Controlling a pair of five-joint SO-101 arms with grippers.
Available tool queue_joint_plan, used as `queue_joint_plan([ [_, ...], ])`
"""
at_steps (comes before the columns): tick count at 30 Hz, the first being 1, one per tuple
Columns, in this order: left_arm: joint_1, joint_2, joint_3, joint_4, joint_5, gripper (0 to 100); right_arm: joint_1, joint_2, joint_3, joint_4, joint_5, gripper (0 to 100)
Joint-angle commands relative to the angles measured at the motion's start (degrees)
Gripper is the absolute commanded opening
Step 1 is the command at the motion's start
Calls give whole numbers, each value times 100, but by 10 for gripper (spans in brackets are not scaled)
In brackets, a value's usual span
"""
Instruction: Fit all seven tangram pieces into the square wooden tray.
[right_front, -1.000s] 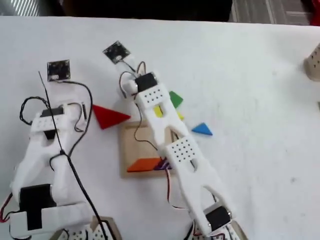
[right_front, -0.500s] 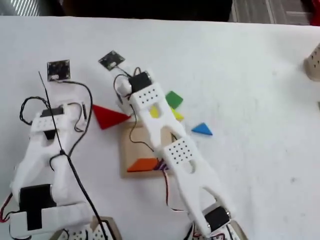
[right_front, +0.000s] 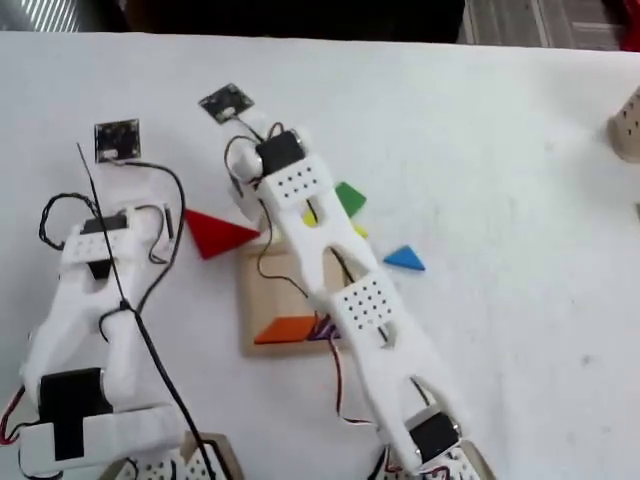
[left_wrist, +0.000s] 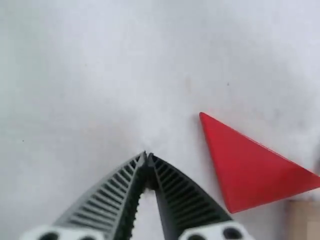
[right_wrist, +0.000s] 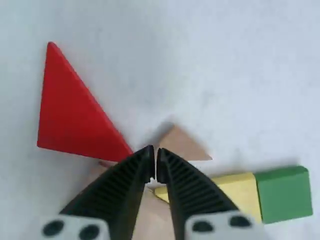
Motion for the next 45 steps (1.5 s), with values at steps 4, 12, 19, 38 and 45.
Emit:
queue_joint_plan([
  [4, -57, -286, -53, -141, -44, 20, -154, -2044, 2040, -13, -677, 19],
  [12, -57, -286, -53, -132, -44, 20, 119, -2897, 3771, -1174, -941, 19],
  [19, -57, -268, -53, -123, -44, 20, 92, -2545, 3991, -1903, -976, 128],
  [38, -57, -259, -53, -132, -53, 20, -40, -1508, 3938, -2229, -1899, 227],
  [45, -57, -259, -53, -123, -53, 20, -13, -1473, 3938, -2378, -1899, 226],
])
